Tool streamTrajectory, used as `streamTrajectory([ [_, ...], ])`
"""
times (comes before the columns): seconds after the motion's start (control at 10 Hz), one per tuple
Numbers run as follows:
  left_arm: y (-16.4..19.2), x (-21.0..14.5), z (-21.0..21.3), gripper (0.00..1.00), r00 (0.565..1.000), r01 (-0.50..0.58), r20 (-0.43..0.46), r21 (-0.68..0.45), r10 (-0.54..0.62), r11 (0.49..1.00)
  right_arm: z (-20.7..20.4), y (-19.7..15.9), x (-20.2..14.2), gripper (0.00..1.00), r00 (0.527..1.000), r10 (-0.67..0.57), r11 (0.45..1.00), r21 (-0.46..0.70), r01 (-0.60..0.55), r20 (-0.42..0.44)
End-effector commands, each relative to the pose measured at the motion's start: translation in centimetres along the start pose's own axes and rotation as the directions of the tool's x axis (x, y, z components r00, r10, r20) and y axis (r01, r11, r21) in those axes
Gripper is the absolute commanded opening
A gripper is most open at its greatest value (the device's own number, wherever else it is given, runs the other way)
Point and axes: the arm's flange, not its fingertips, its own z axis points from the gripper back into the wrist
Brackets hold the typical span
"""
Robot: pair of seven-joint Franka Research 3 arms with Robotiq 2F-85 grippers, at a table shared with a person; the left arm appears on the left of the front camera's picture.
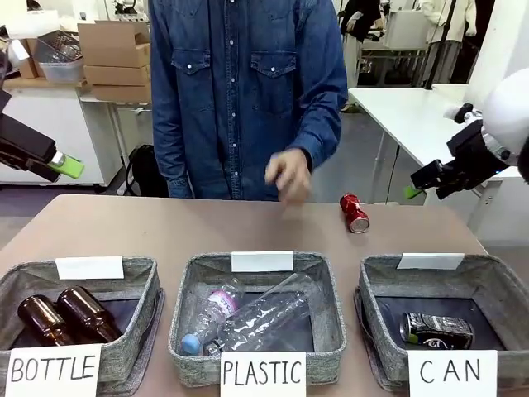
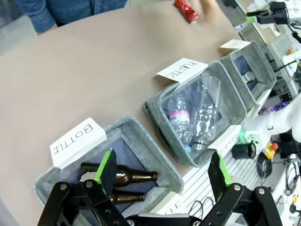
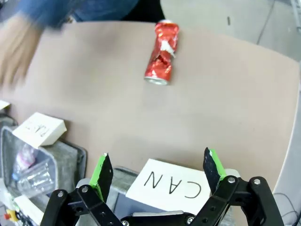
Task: Sort the can waste into the basket.
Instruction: Pick up the can waste from the table and place it in the right Fabric basket.
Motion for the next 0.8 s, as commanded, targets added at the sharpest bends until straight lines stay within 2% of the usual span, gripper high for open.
streamTrajectory([
  [0.0, -0.1, -0.5, -0.4, 1.00, 1.000, 0.010, 0.013, -0.014, -0.009, 1.000, -2.7, 0.3, 2.2, 1.00, 0.999, 0.037, 0.999, 0.025, -0.037, -0.002],
  [0.3, -0.1, -0.5, -0.4, 1.00, 1.000, 0.010, 0.013, -0.014, -0.009, 1.000, -14.0, 2.2, 6.5, 1.00, 0.998, 0.055, 0.998, -0.035, -0.056, -0.039],
  [0.5, -0.1, -0.5, -0.4, 1.00, 1.000, 0.010, 0.013, -0.014, -0.009, 1.000, -18.9, 2.2, 7.3, 1.00, 0.998, -0.018, 0.994, -0.109, 0.011, -0.058],
  [0.7, -0.1, -0.5, -0.4, 1.00, 1.000, 0.010, 0.013, -0.014, -0.009, 1.000, -23.3, 1.4, 7.6, 1.00, 0.998, -0.054, 0.992, -0.115, 0.051, -0.027],
])
